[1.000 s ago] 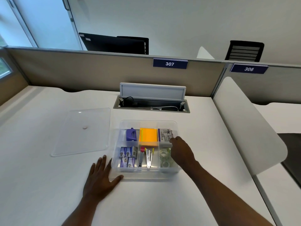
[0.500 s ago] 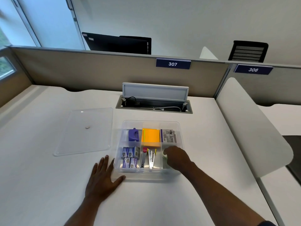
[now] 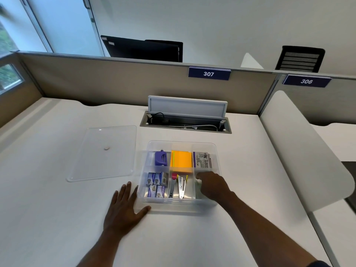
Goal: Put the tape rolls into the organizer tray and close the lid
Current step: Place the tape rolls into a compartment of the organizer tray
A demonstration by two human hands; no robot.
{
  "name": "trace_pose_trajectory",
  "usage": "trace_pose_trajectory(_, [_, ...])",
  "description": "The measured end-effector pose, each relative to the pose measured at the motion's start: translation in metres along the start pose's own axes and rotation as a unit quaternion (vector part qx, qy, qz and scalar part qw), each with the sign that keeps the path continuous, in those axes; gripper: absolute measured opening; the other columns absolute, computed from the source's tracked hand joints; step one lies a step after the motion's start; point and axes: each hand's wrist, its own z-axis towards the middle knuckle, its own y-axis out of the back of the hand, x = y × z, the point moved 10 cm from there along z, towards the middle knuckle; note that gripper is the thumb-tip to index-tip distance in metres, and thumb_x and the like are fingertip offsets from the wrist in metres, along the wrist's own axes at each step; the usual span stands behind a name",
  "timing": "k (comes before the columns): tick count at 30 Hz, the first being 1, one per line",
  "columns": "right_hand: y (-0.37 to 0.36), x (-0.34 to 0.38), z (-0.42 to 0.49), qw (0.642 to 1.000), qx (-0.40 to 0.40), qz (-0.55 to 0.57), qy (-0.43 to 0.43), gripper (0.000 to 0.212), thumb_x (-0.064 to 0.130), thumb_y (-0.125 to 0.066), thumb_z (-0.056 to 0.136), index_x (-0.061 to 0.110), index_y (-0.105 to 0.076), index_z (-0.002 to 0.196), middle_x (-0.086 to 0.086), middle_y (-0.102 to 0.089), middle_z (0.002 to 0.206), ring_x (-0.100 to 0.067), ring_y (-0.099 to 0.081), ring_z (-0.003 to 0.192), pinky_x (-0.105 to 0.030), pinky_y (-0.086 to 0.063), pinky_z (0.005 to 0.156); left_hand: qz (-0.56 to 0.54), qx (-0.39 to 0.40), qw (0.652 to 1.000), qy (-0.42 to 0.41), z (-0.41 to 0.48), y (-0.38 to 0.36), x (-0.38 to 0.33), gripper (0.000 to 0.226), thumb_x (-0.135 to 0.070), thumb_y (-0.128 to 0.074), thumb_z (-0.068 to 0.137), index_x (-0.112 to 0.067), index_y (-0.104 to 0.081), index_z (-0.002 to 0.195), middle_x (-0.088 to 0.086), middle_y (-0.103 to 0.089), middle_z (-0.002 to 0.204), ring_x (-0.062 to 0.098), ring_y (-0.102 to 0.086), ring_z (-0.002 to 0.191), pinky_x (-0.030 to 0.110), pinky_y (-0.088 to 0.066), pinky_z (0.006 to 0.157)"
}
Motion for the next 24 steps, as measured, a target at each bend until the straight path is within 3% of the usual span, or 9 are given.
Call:
trace_pose_trajectory(10, [0.004, -0.003, -0.001, 0.997, -0.009, -0.072, 0.02, 0.025, 0.013, -0.054, 0.088, 0.009, -0.062, 0.112, -0.012, -0.066, 0.114, -0.028, -0.065, 0.1, -0.038, -0.054, 0.089, 0.002, -0.006, 1.0, -0.002, -0.001, 0.001, -0.001, 0.092, -0.083, -0.025, 0.078, -0.023, -0.024, 0.148, 0.008, -0.017, 0.16, 0.022, -0.013, 0.148, 0.042, -0.011, 0.12])
trace_pose_trajectory(24, [-0.013, -0.006, 0.003, 0.995, 0.051, -0.06, 0.061, 0.031, 0.012, -0.061, 0.083, 0.018, -0.063, 0.113, -0.005, -0.062, 0.121, -0.026, -0.062, 0.103, -0.037, -0.051, 0.087, 0.005, -0.002, 1.0, 0.0, 0.0, 0.001, -0.001, 0.091, -0.082, -0.025, 0.078, -0.024, -0.024, 0.148, 0.008, -0.017, 0.16, 0.022, -0.012, 0.148, 0.044, -0.015, 0.12])
